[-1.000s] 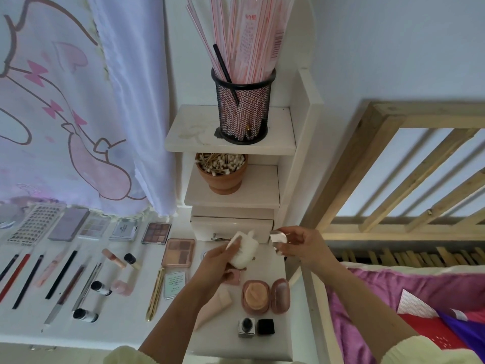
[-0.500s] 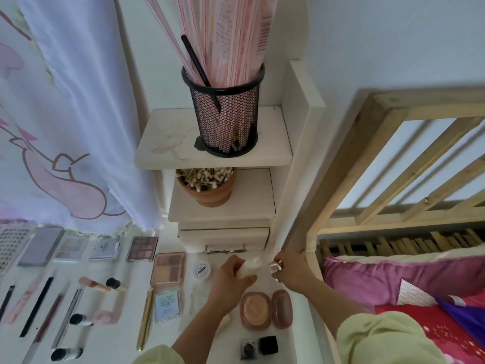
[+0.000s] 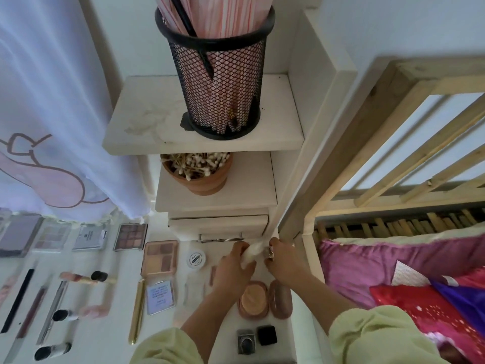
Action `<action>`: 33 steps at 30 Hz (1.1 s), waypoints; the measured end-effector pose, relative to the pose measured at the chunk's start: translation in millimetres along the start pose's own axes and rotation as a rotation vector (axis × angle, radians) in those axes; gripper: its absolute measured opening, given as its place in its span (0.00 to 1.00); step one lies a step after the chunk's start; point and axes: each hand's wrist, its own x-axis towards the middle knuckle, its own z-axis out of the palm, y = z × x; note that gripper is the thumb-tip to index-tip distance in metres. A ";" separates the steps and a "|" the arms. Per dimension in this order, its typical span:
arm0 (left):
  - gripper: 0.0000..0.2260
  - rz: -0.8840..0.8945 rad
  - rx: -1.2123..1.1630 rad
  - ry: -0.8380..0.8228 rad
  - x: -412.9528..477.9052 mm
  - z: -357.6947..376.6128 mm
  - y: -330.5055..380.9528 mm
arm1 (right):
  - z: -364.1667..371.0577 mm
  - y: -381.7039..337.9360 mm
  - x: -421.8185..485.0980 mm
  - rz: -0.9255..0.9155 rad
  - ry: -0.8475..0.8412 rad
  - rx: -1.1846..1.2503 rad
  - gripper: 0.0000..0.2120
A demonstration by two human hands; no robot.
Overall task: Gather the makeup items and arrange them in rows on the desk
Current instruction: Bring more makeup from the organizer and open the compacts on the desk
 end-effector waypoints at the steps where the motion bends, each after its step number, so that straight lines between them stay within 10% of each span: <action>1: 0.16 0.006 0.029 -0.011 1.2 -0.2 -0.1 | -0.4 0.1 0.5 0.008 -0.015 -0.004 0.16; 15: 0.12 -0.024 0.132 0.049 11.0 -8.7 0.1 | -0.3 -0.2 -0.2 0.027 -0.062 0.044 0.18; 33: 0.34 -0.033 0.085 -0.130 5.8 -5.9 -8.0 | -0.9 4.3 -2.4 -0.090 -0.081 -0.026 0.24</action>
